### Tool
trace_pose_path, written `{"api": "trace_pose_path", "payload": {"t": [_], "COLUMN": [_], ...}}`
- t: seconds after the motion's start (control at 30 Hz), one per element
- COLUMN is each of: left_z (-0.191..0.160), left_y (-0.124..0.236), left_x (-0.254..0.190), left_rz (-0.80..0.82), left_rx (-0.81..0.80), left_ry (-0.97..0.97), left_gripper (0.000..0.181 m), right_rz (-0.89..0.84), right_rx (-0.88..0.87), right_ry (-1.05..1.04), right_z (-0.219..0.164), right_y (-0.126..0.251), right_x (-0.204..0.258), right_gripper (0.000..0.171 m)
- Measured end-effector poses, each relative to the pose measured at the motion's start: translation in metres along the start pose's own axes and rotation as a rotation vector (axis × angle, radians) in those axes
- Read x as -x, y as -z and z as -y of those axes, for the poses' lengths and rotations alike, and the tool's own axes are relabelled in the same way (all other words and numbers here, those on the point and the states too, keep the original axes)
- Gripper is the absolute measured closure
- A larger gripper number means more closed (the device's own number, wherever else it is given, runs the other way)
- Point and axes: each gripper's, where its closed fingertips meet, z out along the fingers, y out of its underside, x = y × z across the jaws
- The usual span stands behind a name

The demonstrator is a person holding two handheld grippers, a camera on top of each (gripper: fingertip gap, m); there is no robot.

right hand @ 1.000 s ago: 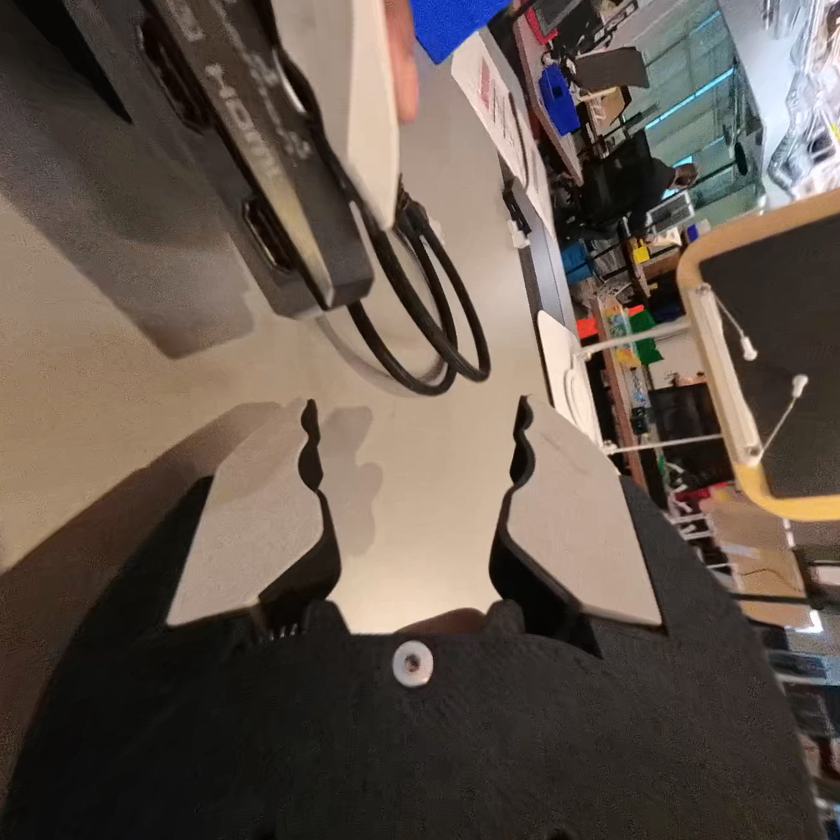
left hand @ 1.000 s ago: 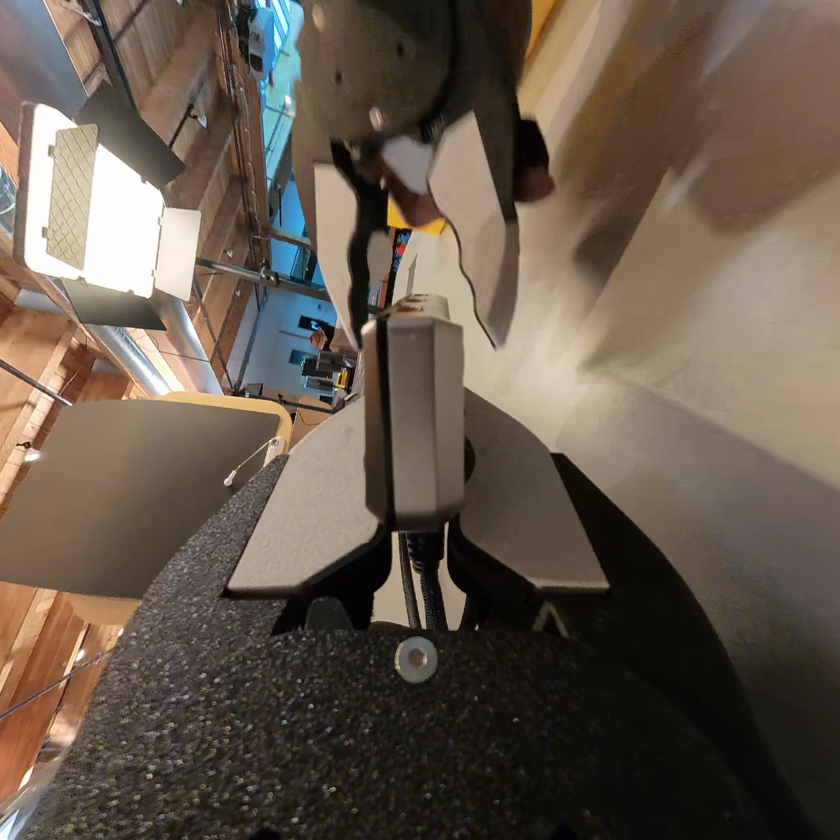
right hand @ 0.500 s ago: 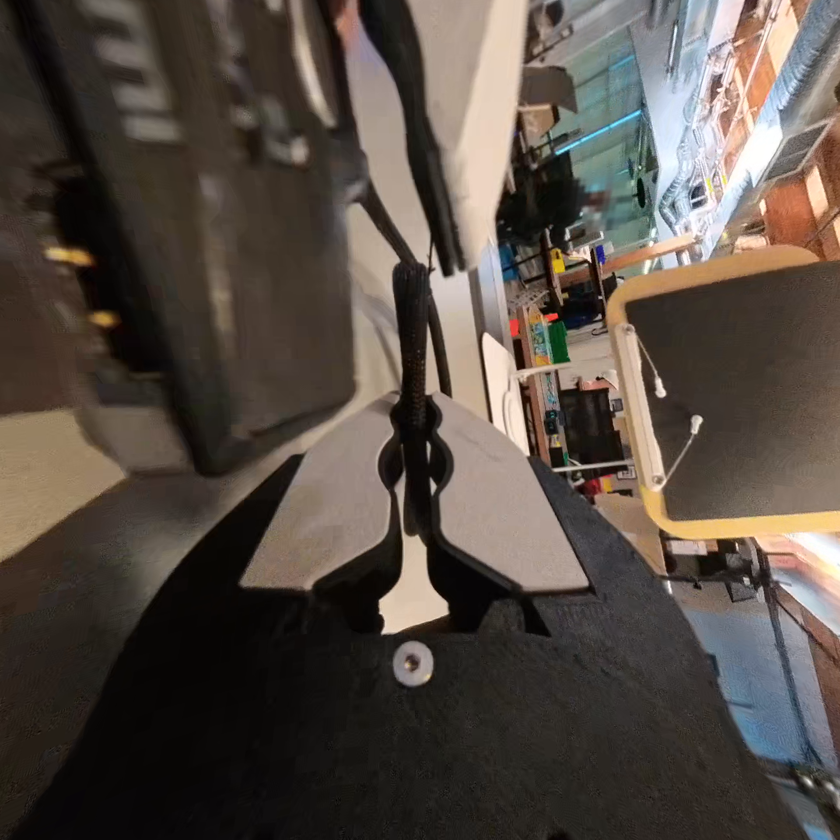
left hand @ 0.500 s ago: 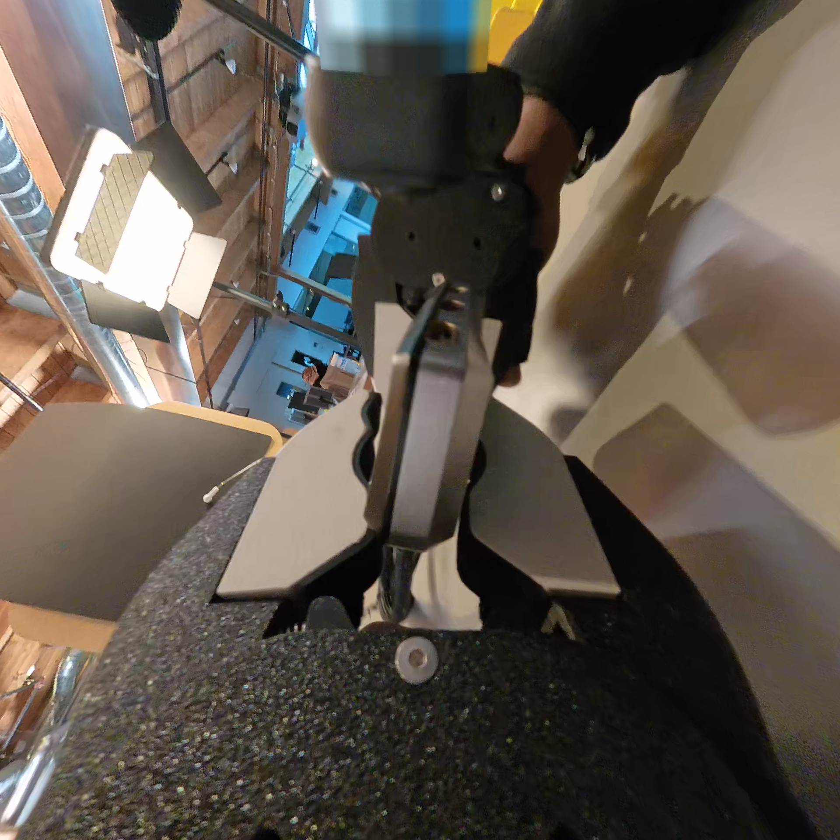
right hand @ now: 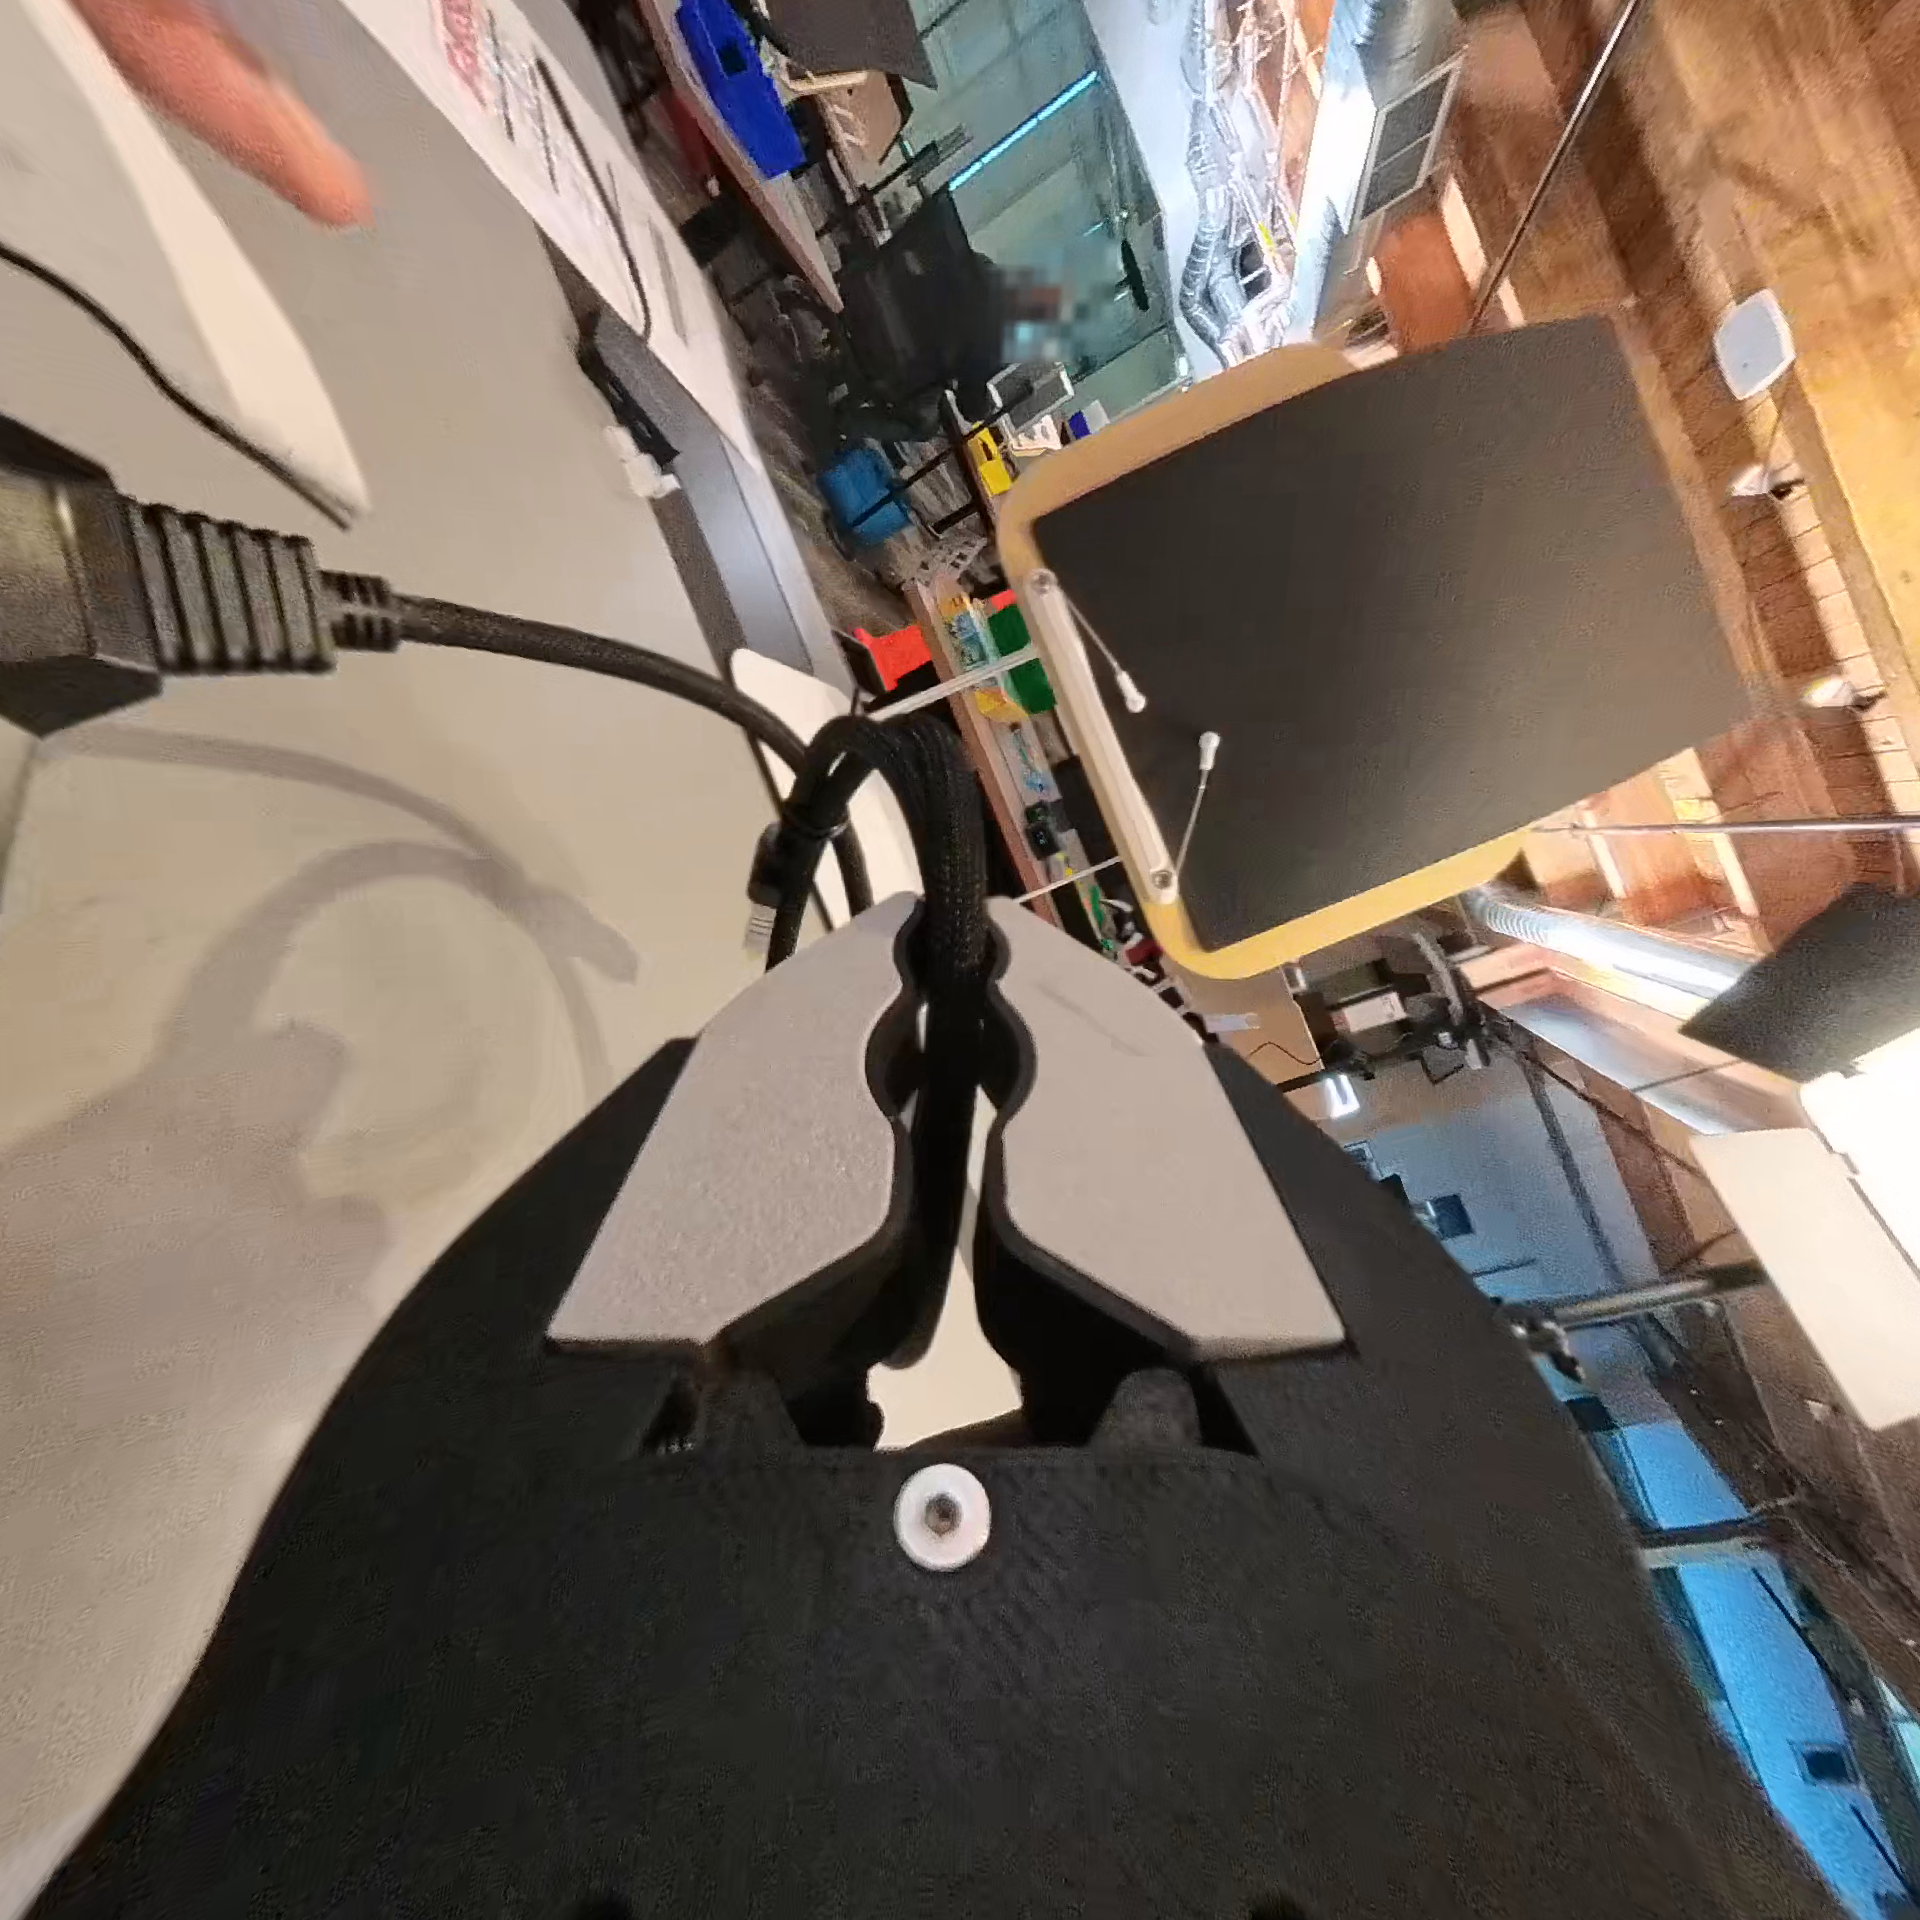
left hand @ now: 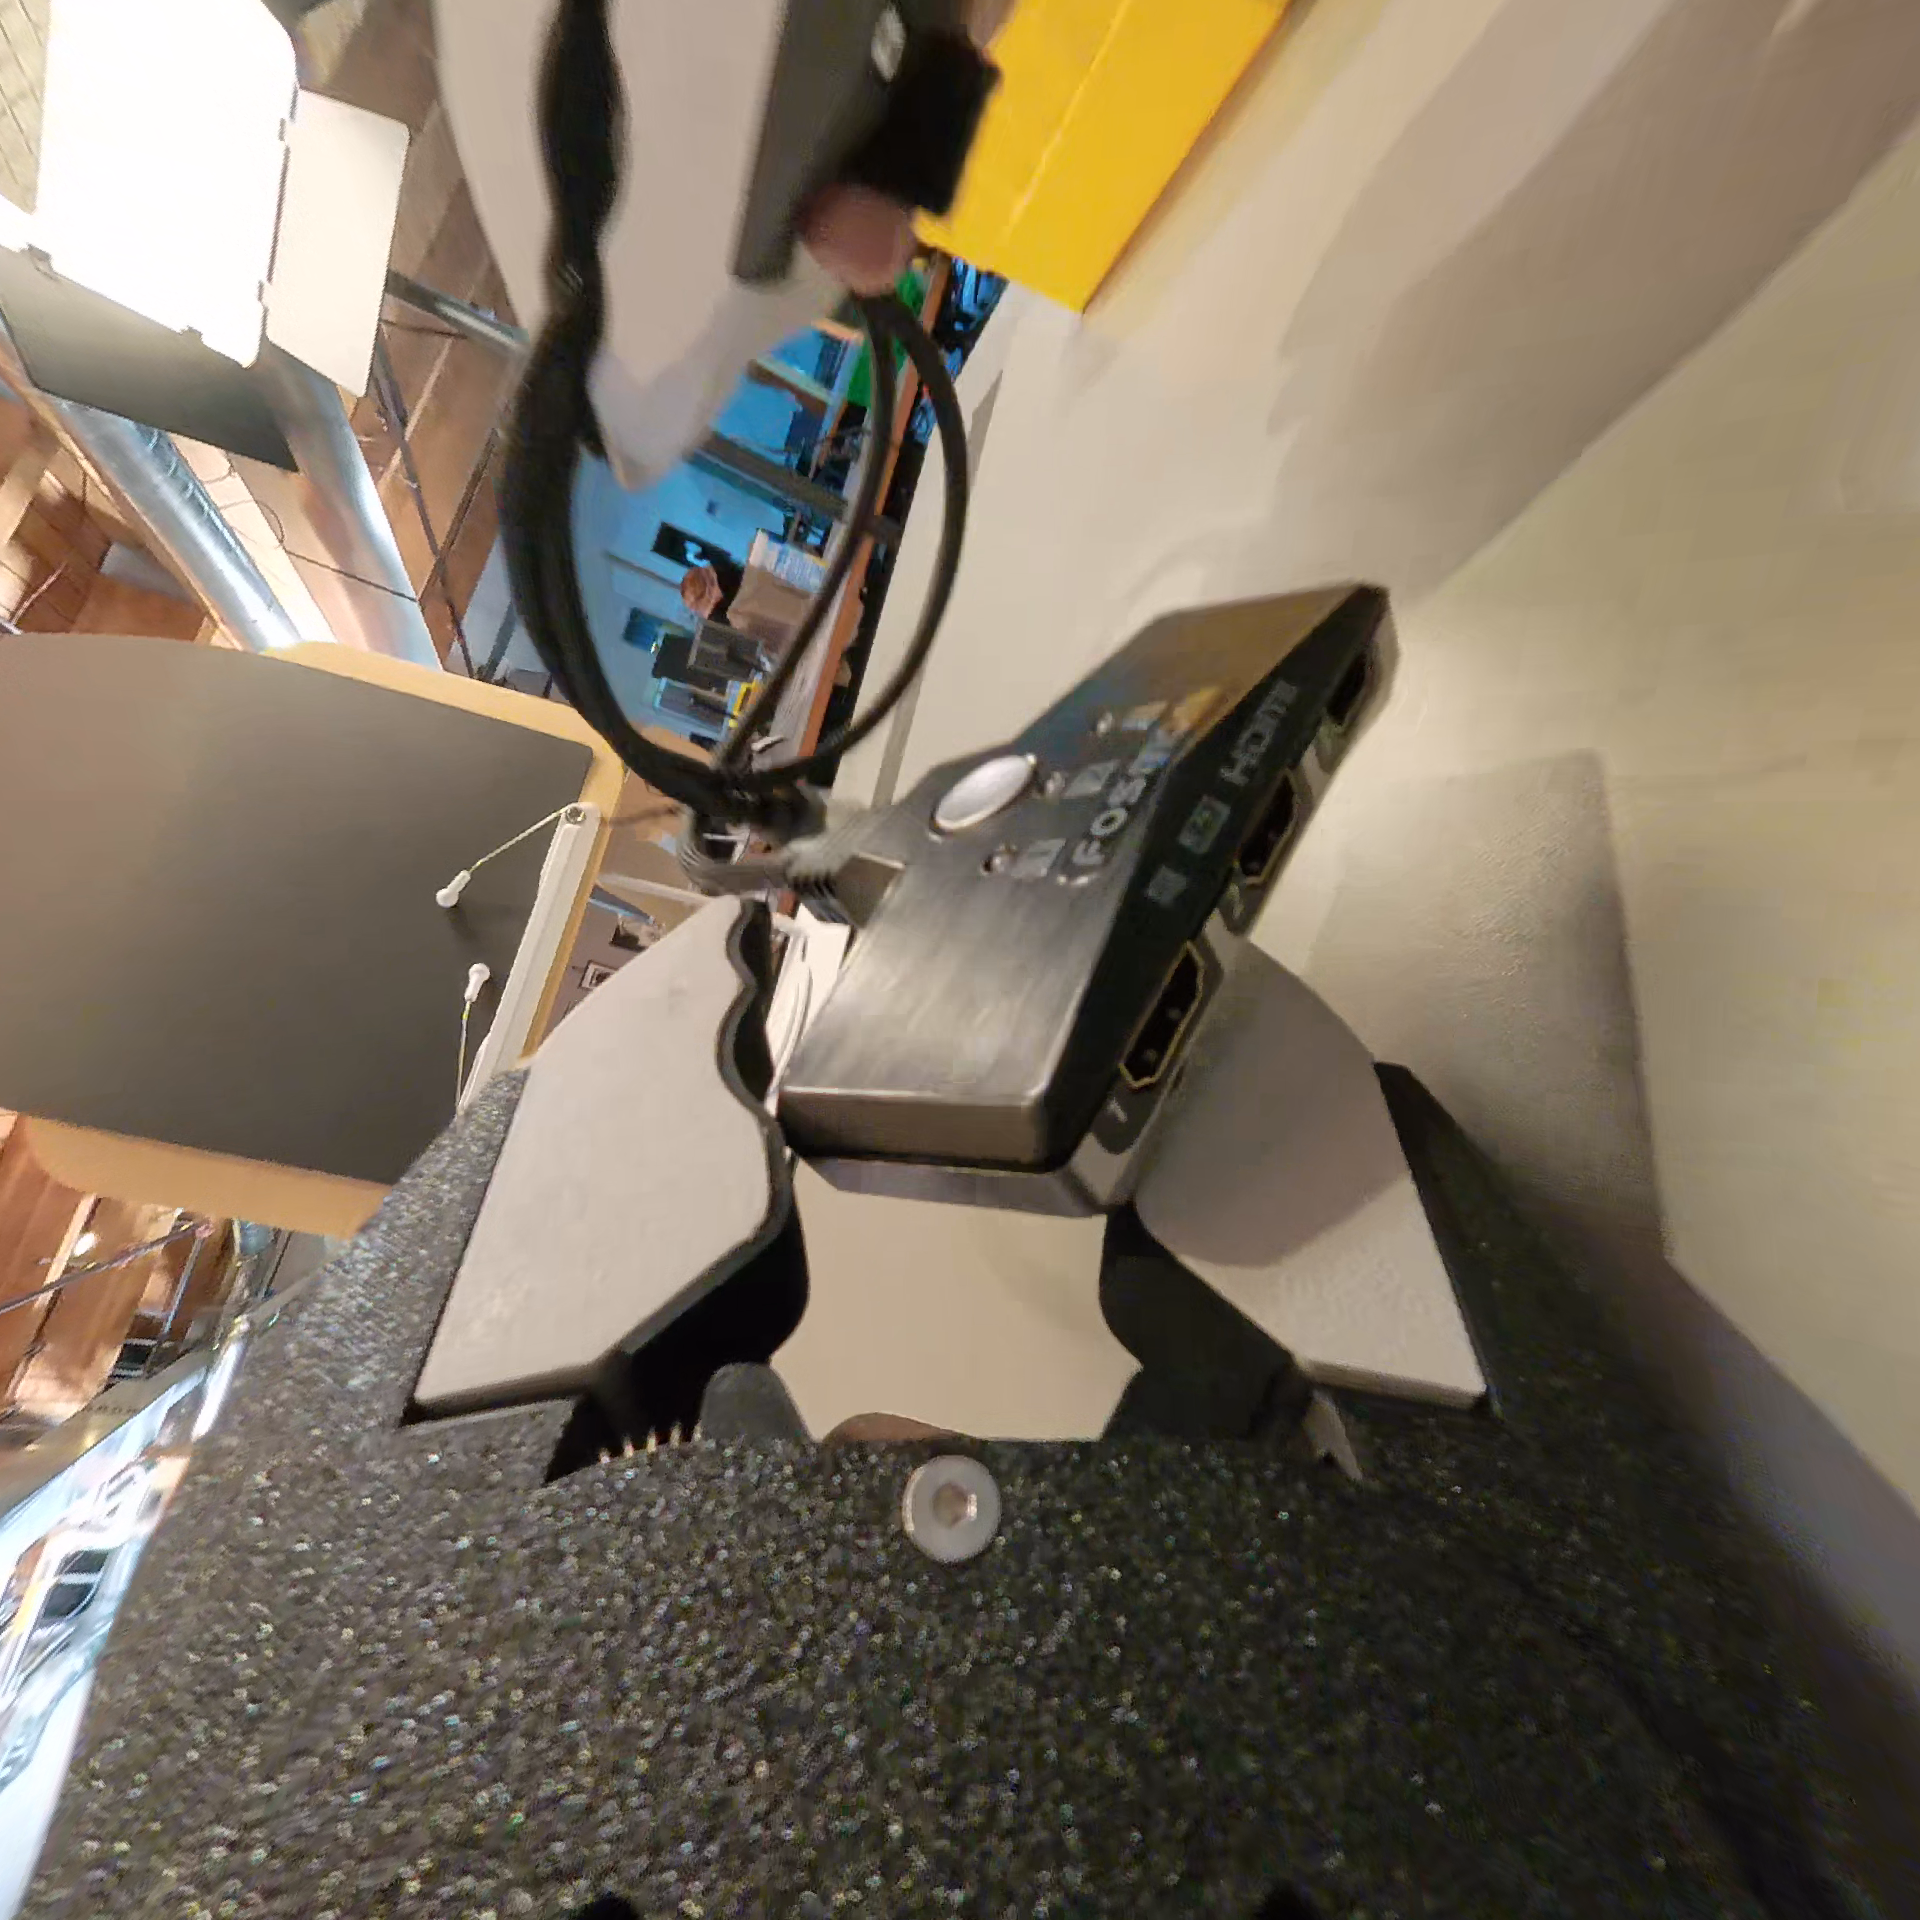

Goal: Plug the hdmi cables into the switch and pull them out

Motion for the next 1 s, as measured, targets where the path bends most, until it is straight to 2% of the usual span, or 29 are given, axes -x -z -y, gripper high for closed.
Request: {"api": "trace_pose_path", "payload": {"t": [0.23,0.4,0.6,0.73,0.83,1.0], "left_z": [-0.02,-0.026,-0.026,-0.027,-0.025,-0.024], "left_y": [-0.005,-0.005,-0.004,-0.003,-0.003,-0.004], "left_x": [0.009,0.009,0.007,0.006,0.004,0.0], "left_rz": [0.046,0.036,0.015,0.007,0.001,-0.012], "left_rx": [0.1,0.126,0.138,0.147,0.143,0.147], "left_ry": [0.038,0.062,0.096,0.1,0.103,0.09], "left_gripper": [0.114,0.114,0.115,0.116,0.117,0.118], "right_rz": [-0.106,-0.215,-0.344,-0.421,-0.469,-0.502], "right_rx": [-0.026,0.033,0.158,0.238,0.306,0.442], "right_ry": [0.007,0.081,0.028,0.014,0.046,0.099], "right_z": [0.025,0.02,-0.025,-0.061,-0.086,-0.14], "right_y": [0.03,0.06,0.101,0.13,0.146,0.157], "right_x": [-0.067,-0.131,-0.23,-0.281,-0.306,-0.322], "right_gripper": [0.165,0.165,0.164,0.165,0.165,0.164]}}
